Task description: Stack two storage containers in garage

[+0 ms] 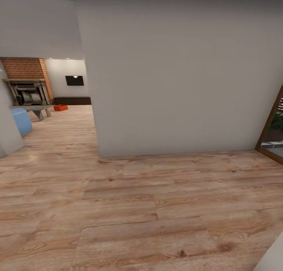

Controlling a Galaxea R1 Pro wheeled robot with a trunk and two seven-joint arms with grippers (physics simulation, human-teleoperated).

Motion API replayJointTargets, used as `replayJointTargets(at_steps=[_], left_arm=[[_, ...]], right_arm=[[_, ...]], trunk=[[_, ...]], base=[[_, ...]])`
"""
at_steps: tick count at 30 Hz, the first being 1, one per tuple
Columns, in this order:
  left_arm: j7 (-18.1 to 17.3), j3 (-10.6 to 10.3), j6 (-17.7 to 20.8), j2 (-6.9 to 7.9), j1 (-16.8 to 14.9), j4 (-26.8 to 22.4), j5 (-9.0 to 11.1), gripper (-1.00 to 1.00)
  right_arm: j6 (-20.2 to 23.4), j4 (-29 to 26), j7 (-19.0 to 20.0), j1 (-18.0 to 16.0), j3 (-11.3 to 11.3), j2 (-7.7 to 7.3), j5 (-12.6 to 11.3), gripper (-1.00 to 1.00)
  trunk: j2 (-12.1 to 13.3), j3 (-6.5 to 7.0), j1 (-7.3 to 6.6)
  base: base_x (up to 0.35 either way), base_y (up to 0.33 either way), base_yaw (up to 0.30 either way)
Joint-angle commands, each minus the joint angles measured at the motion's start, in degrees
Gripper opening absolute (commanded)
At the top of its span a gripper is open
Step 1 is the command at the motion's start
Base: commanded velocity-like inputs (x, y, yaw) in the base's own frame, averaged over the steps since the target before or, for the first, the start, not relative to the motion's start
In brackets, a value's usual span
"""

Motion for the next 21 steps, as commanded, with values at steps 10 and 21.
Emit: replayJointTargets(at_steps=[10,21], left_arm=[[0.0,0.2,0.2,0.06,0.0,-0.1,0.0,1.00],[0.3,0.2,0.2,0.00,0.0,-0.2,-0.3,1.00]], right_arm=[[-0.3,0.2,0.6,-0.1,0.5,0.10,-0.6,1.00],[-0.2,0.2,0.3,-0.1,0.4,-0.10,-0.6,1.00]], trunk=[[0.0,-0.06,0.03],[0.0,-0.06,0.03]], base=[[0.326,0.000,0.000],[0.326,0.000,0.088]])
